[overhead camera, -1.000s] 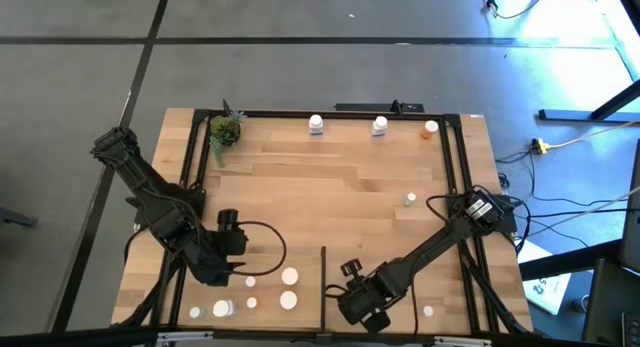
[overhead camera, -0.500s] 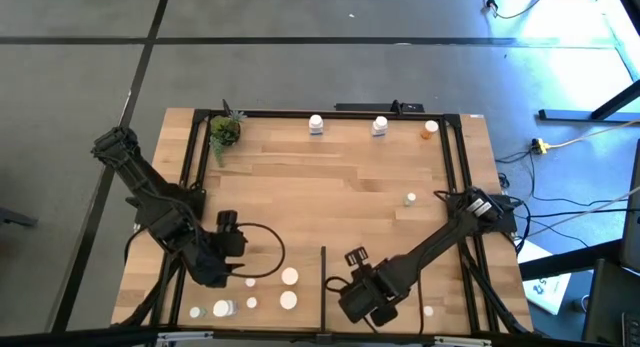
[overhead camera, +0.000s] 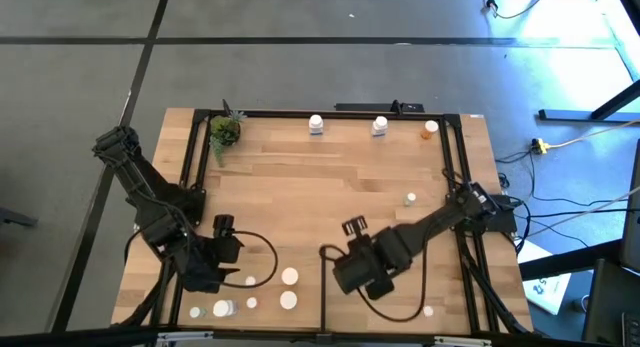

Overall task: Pick and place medicine bottles onto shelf by color
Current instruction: Put the bottom green pill bottle on the shelf aligned with the other green pill bottle

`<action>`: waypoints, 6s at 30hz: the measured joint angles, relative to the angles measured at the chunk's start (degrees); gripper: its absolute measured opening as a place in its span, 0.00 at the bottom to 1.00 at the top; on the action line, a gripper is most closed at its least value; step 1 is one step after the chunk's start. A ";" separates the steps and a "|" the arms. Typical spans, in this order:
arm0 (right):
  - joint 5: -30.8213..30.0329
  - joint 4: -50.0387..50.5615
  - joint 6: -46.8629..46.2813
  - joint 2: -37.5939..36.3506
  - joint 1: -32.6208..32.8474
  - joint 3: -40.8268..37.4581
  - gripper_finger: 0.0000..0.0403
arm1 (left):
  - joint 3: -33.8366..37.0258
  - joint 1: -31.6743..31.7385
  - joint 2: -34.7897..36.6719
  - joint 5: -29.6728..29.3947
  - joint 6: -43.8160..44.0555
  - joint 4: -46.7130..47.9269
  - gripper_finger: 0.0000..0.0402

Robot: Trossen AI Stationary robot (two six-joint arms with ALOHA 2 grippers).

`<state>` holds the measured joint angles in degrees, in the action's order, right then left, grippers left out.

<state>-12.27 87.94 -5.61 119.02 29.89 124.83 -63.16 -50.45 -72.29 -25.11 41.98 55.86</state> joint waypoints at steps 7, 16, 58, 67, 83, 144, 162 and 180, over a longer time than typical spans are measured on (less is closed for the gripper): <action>-0.91 0.12 5.42 0.00 -8.22 8.83 0.27 | 0.00 -0.73 0.00 -5.19 0.04 0.00 0.68; 9.78 -11.70 6.48 0.49 -23.75 6.29 0.27 | 0.00 -0.73 0.00 -6.24 0.07 0.00 0.68; 10.84 -50.94 -0.13 0.48 -32.15 -38.18 0.27 | 0.00 -0.14 0.02 -8.95 7.61 0.57 0.68; 10.85 -50.95 -0.62 0.48 -32.13 -38.15 0.28 | 0.00 -0.14 0.02 -8.93 7.58 0.57 0.68; 10.83 -51.04 -3.06 0.48 -32.13 -38.14 0.44 | 0.00 -0.14 0.02 -8.91 7.56 0.59 0.68; 1.33 -32.09 3.92 -2.97 -28.44 -14.21 0.53 | 0.02 3.35 0.02 -11.59 8.48 2.21 0.68; -7.23 -16.94 -3.08 -12.72 -17.64 -0.16 0.53 | 0.02 12.50 0.78 -14.43 -5.43 1.06 0.68; -9.62 -8.42 -4.59 -22.52 -6.92 2.94 0.53 | 0.09 37.16 -3.16 5.16 -30.03 -23.68 0.68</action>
<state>-21.89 79.52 -10.20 96.50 22.96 127.76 -63.07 -13.29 -75.45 -19.96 11.95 32.17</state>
